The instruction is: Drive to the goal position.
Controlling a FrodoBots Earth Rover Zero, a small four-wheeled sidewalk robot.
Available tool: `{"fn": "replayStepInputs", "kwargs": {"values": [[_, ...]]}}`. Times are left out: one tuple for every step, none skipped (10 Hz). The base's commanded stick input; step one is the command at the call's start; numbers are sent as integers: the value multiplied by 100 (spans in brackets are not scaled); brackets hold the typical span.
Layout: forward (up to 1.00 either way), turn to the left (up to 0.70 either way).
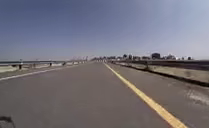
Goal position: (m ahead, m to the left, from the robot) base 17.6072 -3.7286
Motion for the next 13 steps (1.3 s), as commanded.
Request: {"fn": "replayStepInputs", "kwargs": {"values": [[100, 0], [100, 0], [100, 7], [100, 20], [100, 0], [100, 0], [100, 0], [100, 0], [100, 0], [100, 0], [100, 0], [100, 0], [100, 0]]}}
